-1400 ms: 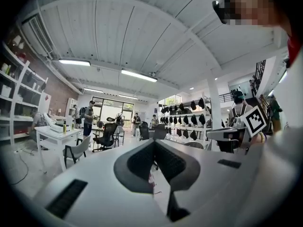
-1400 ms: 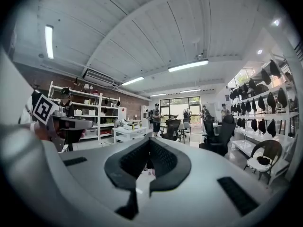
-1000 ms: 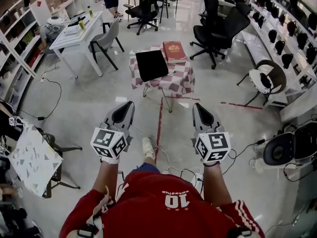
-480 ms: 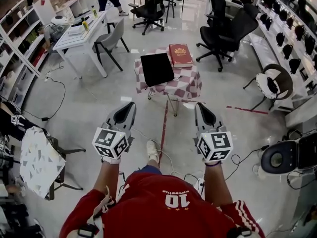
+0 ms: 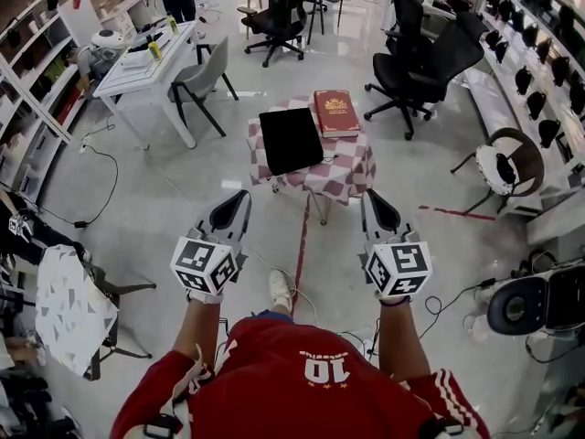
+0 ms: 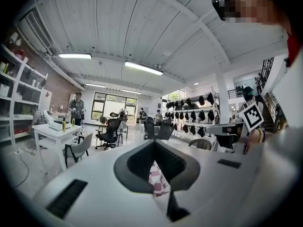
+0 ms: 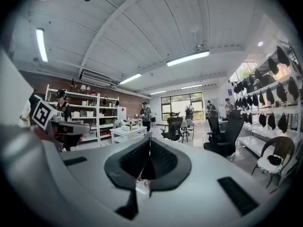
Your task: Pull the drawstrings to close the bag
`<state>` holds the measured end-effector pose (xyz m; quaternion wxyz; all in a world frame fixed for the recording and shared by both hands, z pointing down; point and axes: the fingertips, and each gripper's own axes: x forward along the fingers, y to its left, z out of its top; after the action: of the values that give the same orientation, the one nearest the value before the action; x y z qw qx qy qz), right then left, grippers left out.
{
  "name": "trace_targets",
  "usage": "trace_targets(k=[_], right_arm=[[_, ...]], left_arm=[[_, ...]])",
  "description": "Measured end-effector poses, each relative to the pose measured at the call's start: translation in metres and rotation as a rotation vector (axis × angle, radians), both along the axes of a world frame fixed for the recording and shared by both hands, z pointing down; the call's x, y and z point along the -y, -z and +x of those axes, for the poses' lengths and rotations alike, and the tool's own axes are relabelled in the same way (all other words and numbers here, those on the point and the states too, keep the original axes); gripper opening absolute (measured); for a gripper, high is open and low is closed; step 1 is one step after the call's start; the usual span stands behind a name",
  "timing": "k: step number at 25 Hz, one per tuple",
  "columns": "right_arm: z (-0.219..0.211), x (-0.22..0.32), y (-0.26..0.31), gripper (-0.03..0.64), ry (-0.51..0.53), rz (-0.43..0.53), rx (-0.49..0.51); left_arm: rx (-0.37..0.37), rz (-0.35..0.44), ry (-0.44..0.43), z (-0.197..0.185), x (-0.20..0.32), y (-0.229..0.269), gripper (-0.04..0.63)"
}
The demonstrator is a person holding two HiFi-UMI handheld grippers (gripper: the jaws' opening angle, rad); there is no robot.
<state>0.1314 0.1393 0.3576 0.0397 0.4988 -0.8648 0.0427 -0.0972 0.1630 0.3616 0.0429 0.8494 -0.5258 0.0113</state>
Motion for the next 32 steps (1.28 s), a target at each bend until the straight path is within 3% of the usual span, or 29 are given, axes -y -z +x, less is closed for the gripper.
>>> trace_targets(k=[24, 32], right_arm=[[-0.069, 0.168, 0.029, 0.018, -0.042, -0.002, -0.041], [-0.087, 0.203, 0.023, 0.017, -0.07, -0.007, -0.055]], left_arm=[[-0.03, -0.008, -0.037, -0.073, 0.174, 0.014, 0.009], [-0.043, -0.029, -0.065, -0.091, 0.214, 0.0, 0.009]])
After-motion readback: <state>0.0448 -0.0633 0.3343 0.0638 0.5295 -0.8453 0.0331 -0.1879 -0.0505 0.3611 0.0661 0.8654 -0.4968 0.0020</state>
